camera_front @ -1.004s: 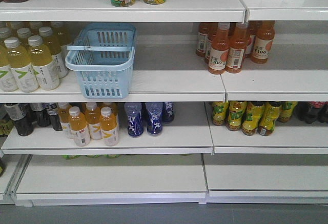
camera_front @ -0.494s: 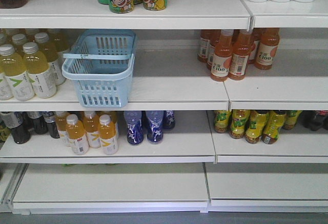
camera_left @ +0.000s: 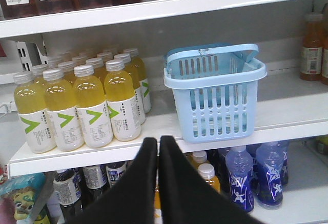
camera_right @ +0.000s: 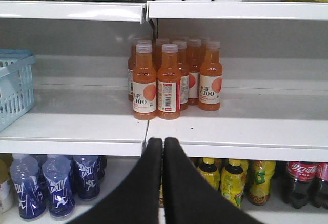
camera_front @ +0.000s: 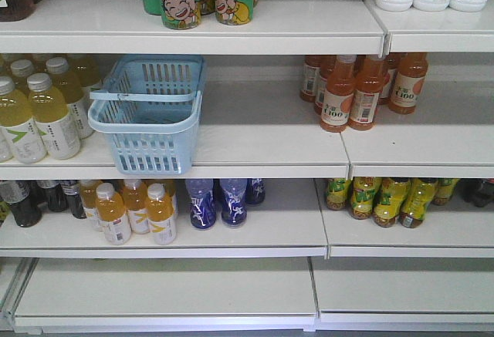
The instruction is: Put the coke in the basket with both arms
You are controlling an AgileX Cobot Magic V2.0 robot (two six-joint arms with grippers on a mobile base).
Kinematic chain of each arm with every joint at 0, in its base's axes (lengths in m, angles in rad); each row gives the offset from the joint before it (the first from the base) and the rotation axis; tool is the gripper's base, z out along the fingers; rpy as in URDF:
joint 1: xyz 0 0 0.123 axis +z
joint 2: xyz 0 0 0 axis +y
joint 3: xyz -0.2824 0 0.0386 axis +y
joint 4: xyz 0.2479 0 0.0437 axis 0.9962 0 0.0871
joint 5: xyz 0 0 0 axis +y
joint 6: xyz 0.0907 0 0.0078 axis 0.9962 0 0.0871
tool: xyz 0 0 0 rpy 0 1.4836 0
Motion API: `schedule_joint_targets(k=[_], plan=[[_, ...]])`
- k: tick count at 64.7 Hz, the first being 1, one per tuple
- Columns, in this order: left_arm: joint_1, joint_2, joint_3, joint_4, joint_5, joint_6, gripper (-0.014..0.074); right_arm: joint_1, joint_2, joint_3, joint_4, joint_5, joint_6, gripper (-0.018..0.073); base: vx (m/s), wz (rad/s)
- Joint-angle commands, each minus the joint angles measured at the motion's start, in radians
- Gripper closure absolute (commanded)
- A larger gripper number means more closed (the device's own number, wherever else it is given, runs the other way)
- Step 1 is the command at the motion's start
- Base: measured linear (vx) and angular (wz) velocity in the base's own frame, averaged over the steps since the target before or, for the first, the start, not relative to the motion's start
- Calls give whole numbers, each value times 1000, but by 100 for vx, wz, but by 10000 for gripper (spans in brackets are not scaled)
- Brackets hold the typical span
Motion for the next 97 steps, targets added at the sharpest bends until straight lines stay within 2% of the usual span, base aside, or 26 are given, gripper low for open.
schedule_joint_targets(k=[1,85,91,97], plan=[[-2,-18,-2,0,-68,-2,602,-5,-15,11,-7,-72,-4,569,6,1],[-2,-18,-2,0,-68,-2,602,-5,-15,11,-7,-71,-4,569,1,0],[-2,-18,-2,-1,-79,-3,602,-5,-15,11,-7,-71,-4,569,0,0],[-2,-18,-12,-12,-160,-6,602,-5,-15,11,-7,-71,-4,569,0,0]])
